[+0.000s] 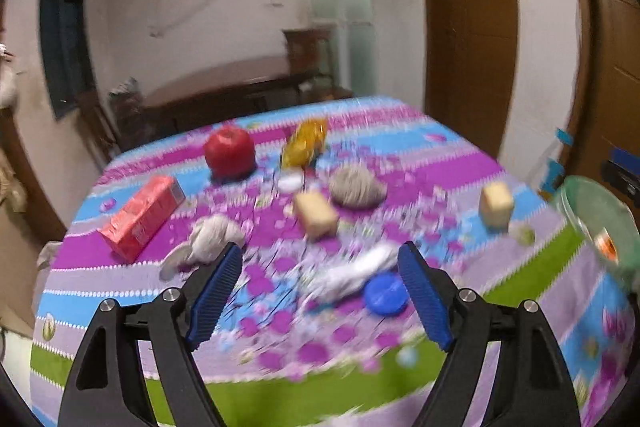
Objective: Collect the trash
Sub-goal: 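Move both tools back toward the table, then grasp the beige sponge block with the right tool while the left tool grasps the blue bottle cap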
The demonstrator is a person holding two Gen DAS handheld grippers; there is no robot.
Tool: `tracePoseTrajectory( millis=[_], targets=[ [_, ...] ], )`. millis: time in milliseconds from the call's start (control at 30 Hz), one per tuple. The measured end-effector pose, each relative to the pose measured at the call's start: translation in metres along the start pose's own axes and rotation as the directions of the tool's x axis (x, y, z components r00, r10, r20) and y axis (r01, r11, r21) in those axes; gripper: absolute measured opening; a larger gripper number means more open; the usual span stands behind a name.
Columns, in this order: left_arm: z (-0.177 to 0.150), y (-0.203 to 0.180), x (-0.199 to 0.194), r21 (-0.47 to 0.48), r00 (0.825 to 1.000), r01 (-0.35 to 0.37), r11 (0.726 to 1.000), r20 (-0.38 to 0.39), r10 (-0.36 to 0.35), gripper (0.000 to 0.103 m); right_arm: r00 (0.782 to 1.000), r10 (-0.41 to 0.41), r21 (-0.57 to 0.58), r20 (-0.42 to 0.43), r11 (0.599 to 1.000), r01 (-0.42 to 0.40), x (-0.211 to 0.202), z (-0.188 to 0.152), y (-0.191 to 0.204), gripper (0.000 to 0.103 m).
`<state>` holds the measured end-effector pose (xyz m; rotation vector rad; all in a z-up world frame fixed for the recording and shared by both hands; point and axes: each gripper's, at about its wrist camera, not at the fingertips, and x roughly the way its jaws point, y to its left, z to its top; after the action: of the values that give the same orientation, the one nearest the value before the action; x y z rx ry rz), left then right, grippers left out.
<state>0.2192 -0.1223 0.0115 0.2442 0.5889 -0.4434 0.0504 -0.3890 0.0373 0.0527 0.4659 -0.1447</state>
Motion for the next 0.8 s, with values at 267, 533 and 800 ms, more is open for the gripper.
tracePoseTrajectory(
  millis=[267, 533, 800],
  targets=[
    [-0.034, 0.008, 0.020, 0.157, 0.957, 0.267, 0.951, -0.155, -0.243, 0.064, 0.961, 0.129, 0.079, -0.243, 0.990, -0.113, 0.067, -0.014, 0.020, 0.092],
    [-0.038, -0.037, 0.060, 0.013, 0.900, 0.333, 0.943, -0.302, -0.314, 0.056, 0.930, 0.130, 0.084, -0.345, 0.991, -0.107, 0.110, -0.018, 0.025, 0.086],
    [-0.026, -0.058, 0.074, -0.061, 0.926, 0.228, 0.972, -0.294, -0.235, 0.051, 0.918, 0.138, 0.081, -0.372, 0.990, -0.116, 0.129, -0.017, 0.028, 0.058]
  ],
)
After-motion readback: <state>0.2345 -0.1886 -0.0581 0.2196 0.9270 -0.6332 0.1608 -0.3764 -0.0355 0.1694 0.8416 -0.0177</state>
